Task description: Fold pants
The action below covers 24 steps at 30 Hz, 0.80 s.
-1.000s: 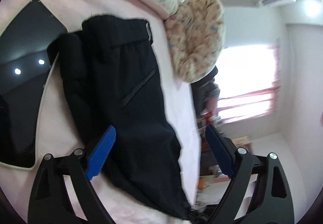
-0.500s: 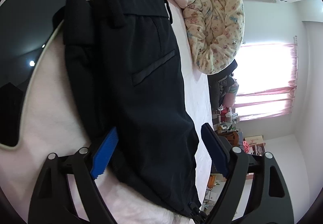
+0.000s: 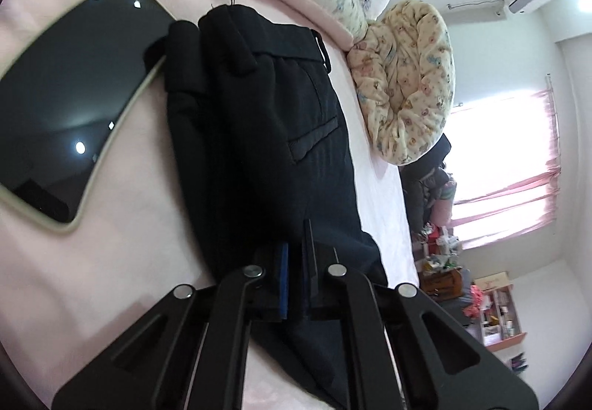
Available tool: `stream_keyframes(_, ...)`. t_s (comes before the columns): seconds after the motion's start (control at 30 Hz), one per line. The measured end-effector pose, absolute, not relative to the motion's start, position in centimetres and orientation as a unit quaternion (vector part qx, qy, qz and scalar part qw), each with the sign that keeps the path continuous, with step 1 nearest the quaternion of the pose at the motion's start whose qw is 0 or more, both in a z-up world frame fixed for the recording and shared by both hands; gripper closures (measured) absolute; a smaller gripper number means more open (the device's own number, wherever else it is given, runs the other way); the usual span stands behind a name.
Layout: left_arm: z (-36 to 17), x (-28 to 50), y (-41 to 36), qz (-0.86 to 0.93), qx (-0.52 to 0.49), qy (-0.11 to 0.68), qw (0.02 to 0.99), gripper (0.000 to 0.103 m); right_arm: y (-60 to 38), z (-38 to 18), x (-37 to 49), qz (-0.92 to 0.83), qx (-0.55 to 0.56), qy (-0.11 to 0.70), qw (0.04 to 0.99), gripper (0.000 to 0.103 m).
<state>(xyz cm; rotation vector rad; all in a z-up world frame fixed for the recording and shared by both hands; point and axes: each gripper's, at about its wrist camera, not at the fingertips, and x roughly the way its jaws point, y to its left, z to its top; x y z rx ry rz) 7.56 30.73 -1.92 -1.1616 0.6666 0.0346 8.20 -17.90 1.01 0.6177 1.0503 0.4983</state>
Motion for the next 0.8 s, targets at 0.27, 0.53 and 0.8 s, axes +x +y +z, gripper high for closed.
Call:
stream_keyframes(0.27, -3.5, 6.6, 31.3, 0.068, -0.55, 0.315, 0.771, 0.084, -21.0, 2.7, 5.9, 0.198, 0.297, 0.445, 0.821, 0.095)
stream_keyframes(0.53, 3.4, 2.7, 29.8, 0.111, -0.457, 0.195, 0.86, 0.019, -33.9, 2.4, 2.0, 0.009, 0.381, 0.36, 0.852, 0.095)
stream_keyframes(0.8, 2.0, 8.1, 22.1, -0.014, -0.367, 0.316, 0.874, 0.007, -43.8, -3.3, 1.6, -0.125, 0.426, 0.38, 0.811, 0.096)
